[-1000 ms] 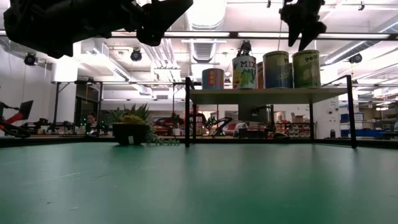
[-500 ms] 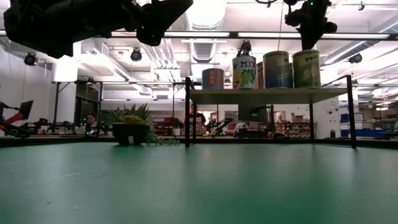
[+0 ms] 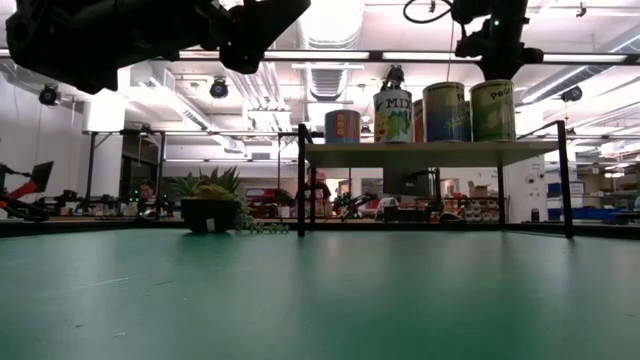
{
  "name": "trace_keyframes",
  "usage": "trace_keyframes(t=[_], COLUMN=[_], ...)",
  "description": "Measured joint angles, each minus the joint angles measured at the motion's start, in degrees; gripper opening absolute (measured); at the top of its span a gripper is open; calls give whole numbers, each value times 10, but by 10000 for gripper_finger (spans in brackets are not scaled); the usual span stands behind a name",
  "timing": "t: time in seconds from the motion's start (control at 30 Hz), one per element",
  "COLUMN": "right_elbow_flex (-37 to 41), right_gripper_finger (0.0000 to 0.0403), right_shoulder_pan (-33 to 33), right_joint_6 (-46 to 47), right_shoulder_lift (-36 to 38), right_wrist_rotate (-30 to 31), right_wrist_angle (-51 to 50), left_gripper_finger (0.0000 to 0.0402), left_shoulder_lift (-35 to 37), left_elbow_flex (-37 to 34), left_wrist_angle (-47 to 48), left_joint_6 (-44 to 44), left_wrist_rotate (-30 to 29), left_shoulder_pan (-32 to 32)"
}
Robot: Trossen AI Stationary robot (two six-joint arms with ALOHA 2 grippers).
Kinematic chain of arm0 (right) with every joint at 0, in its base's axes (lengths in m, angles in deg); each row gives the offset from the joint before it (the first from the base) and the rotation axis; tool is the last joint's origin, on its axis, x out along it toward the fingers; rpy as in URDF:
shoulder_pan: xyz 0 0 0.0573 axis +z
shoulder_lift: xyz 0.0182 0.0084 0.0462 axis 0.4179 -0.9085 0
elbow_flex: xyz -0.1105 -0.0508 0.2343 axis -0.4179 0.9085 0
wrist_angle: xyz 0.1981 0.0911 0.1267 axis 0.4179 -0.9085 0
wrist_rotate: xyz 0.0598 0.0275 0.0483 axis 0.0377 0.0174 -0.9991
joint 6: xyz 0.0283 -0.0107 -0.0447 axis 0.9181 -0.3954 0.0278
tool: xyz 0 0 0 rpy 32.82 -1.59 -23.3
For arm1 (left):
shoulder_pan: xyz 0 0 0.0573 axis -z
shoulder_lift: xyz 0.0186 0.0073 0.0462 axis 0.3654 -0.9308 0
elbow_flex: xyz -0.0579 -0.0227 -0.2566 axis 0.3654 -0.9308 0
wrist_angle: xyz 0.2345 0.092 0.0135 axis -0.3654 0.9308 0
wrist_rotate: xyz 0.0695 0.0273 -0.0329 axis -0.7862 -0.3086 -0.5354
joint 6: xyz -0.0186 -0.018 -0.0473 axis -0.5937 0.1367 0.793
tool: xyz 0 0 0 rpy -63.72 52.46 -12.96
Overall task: Pick and place cans onto a shelf
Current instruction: Put the canned cherries on the shelf, then adjust the cans on the shelf
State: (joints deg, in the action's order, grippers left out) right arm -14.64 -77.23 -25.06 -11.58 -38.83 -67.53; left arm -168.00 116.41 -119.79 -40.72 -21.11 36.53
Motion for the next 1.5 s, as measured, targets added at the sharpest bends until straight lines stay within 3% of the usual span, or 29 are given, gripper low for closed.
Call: trace_keyframes(t=[0.5, 1.1, 1.5], right_elbow_flex=[46, 44, 26], right_gripper_finger=[13, 13, 13], right_shoulder_pan=[0, 0, 4], right_joint_6=[2, -14, 38], right_shoulder_lift=[-16, -19, 4], right_wrist_rotate=[0, -2, -2], right_wrist_angle=[32, 37, -85], left_gripper_finger=[320, 320, 320], left_shoulder_lift=[0, 0, 0], left_elbow_flex=[0, 0, 0], left_wrist_angle=[0, -2, -5], left_joint_6=[0, 0, 0], left_wrist_rotate=[0, 0, 0], left_shoulder_pan=[0, -2, -2])
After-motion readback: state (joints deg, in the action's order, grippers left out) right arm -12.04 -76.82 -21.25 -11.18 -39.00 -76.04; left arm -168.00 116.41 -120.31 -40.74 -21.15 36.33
